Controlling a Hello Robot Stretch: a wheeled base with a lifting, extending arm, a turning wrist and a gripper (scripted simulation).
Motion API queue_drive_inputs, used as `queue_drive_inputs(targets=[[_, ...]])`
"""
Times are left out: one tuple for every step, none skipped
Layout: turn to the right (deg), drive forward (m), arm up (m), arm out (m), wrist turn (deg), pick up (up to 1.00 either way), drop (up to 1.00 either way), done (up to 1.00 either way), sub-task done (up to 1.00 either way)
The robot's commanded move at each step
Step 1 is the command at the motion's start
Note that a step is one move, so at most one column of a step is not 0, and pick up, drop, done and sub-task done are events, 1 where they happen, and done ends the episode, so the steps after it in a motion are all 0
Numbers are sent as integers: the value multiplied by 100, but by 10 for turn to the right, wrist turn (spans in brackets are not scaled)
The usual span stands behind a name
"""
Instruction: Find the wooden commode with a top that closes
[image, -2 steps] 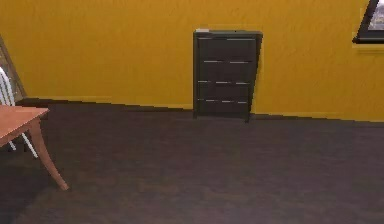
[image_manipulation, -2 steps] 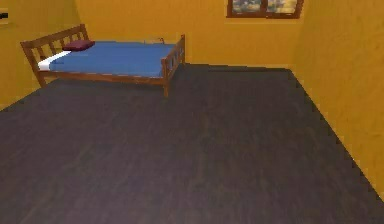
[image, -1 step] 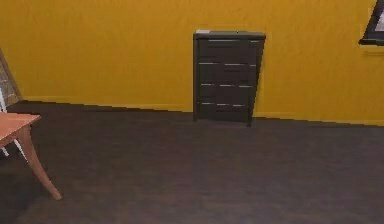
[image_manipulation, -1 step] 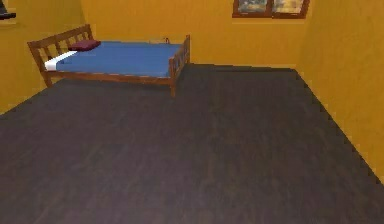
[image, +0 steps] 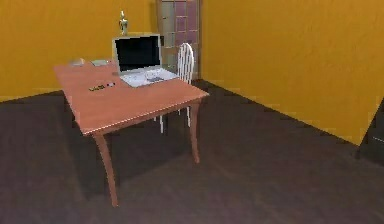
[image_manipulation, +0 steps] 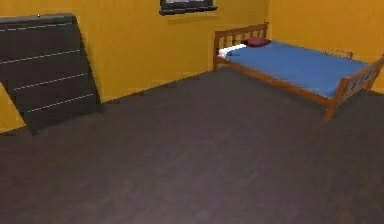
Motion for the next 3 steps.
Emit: queue_drive_inputs(targets=[[-180,0,0,0,0,0,0,0,0],[0,55,0,0,0,0,0,0,0],[-450,0,0,0,0,0,0,0,0]])
